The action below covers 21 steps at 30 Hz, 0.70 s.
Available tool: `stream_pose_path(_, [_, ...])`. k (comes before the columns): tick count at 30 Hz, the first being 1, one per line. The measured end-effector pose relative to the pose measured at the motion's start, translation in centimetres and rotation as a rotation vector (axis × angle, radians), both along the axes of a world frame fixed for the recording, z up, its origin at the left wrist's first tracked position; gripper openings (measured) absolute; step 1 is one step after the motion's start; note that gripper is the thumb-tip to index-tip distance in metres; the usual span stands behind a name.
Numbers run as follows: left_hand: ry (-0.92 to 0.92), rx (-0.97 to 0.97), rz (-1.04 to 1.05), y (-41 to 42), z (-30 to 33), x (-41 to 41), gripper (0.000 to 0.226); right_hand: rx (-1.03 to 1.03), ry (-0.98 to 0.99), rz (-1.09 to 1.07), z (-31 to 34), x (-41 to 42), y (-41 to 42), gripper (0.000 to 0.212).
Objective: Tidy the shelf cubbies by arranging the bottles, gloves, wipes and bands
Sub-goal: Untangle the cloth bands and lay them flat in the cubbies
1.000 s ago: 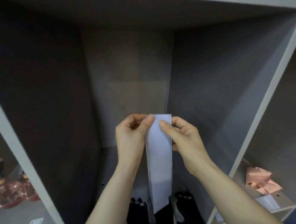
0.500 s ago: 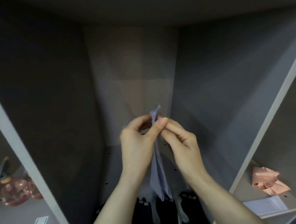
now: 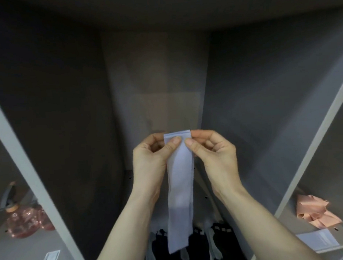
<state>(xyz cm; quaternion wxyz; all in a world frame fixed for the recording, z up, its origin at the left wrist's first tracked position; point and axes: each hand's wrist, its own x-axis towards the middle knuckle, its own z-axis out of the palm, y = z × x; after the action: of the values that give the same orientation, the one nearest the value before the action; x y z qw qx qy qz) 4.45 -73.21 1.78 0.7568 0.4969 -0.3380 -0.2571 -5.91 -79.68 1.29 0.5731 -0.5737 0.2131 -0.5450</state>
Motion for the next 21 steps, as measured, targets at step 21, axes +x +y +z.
stream_pose_path(21, [0.256,-0.120,0.086,-0.8,1.3,-1.3,0.009,0.217,0.441,0.433,-8.6,-4.2,1.7,0.017])
